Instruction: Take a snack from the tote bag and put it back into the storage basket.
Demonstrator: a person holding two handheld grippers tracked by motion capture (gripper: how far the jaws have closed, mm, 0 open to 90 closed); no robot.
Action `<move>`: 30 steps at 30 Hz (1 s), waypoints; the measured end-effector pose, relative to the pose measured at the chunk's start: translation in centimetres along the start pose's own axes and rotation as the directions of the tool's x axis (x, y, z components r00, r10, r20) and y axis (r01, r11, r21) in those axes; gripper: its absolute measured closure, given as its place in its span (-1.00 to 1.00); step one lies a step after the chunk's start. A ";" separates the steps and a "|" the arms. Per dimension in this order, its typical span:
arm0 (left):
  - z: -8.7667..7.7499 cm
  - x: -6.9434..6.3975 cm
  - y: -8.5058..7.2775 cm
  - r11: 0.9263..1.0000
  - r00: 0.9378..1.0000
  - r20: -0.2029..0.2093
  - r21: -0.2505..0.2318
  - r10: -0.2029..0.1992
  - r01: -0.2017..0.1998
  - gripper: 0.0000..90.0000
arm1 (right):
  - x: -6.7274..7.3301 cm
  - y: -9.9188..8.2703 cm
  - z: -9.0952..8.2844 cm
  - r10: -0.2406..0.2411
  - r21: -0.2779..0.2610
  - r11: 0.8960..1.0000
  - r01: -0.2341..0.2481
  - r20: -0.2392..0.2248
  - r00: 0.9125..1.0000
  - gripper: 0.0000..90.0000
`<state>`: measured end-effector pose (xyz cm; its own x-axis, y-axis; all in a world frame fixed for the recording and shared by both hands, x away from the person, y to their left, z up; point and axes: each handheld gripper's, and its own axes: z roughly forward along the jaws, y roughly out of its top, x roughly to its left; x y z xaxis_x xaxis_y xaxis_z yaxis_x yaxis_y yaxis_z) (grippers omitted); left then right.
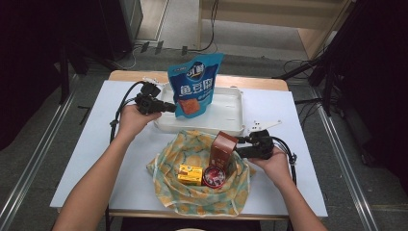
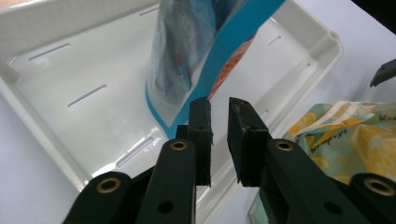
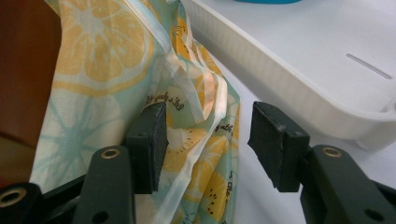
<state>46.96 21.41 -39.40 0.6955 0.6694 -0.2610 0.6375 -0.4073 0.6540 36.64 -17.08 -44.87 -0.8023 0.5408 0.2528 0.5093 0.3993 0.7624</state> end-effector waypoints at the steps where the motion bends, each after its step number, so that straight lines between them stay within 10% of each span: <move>1: 0.2 0.1 -0.1 1.000 1.000 -0.002 0.004 -0.006 0.006 0.82 | 0.0 0.0 0.0 0.001 0.000 1.000 -0.001 0.000 1.000 0.07; 15: 1.2 0.5 -0.2 0.998 0.997 -0.035 -0.023 -0.067 0.067 0.94 | -0.1 0.0 0.0 -0.003 -0.001 1.000 0.003 0.000 1.000 0.07; 30: 0.9 0.4 -0.3 0.999 0.998 -0.056 -0.029 -0.041 0.039 1.00 | 0.0 0.0 0.1 -0.003 0.003 1.000 0.003 0.002 1.000 0.07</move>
<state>47.32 21.21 -40.36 0.6493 0.7194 -0.2469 0.6541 -0.3626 0.6638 36.67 -17.03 -44.92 -0.8034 0.5407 0.2495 0.5079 0.4033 0.7612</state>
